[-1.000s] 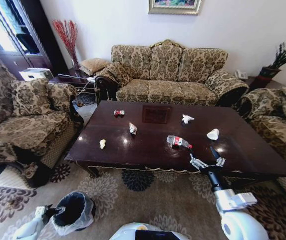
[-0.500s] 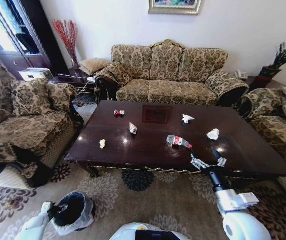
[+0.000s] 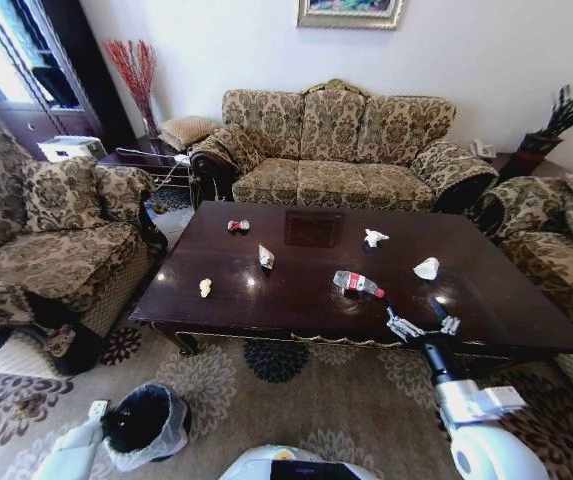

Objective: Move to the front of the table and place the trash on the table into the trash bin.

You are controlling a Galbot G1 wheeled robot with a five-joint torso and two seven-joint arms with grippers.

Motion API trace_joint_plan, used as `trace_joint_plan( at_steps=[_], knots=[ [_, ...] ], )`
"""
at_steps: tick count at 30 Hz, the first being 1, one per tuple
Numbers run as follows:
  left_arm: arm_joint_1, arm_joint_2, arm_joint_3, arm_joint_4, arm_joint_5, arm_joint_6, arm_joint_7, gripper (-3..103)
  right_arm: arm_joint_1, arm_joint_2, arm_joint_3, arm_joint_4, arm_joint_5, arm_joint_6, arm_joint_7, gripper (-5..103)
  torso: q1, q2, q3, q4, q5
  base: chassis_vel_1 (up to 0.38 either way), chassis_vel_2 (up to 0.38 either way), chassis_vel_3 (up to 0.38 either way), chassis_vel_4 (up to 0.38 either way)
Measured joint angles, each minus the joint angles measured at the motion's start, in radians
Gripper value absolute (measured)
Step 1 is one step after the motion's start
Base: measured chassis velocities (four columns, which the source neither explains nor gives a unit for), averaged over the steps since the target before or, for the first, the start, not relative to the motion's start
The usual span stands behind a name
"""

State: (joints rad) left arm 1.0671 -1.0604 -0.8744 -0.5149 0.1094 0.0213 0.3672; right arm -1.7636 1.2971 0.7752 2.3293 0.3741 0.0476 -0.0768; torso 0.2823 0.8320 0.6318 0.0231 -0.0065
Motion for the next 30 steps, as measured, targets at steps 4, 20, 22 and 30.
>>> trace_joint_plan(
  at_steps=[4, 20, 22, 30],
  knots=[
    [0.005, -0.004, -0.003, -0.005, 0.003, 0.004, -0.001, 14, 0.002, 0.004, -0.005, -0.003, 0.000, 0.003, 0.001, 100, 0.000, 0.000, 0.000, 0.0001, 0.0000, 0.000, 0.000, 0.000, 0.000],
    [0.325, 0.019, -0.090, -0.404, -0.249, 0.080, -0.001, 0, 0.051, 0.024, -0.022, -0.085, 0.058, 0.083, -0.088, 100, 0.000, 0.000, 0.000, -0.0003, 0.0005, 0.000, 0.000, 0.000, 0.000],
    [0.413, 0.010, -0.129, -0.530, -0.297, 0.111, 0.004, 0, 0.070, 0.027, -0.024, -0.115, 0.075, 0.096, -0.103, 100, 0.000, 0.000, 0.000, -0.0007, -0.0034, 0.000, 0.000, 0.000, 0.000],
    [0.770, -0.130, -0.371, -0.984, -0.465, 0.175, 0.011, 0, 0.140, 0.017, -0.031, -0.218, 0.147, 0.133, -0.137, 100, 0.000, 0.000, 0.000, 0.0003, -0.0031, 0.000, 0.000, 0.000, 0.000]
  ],
)
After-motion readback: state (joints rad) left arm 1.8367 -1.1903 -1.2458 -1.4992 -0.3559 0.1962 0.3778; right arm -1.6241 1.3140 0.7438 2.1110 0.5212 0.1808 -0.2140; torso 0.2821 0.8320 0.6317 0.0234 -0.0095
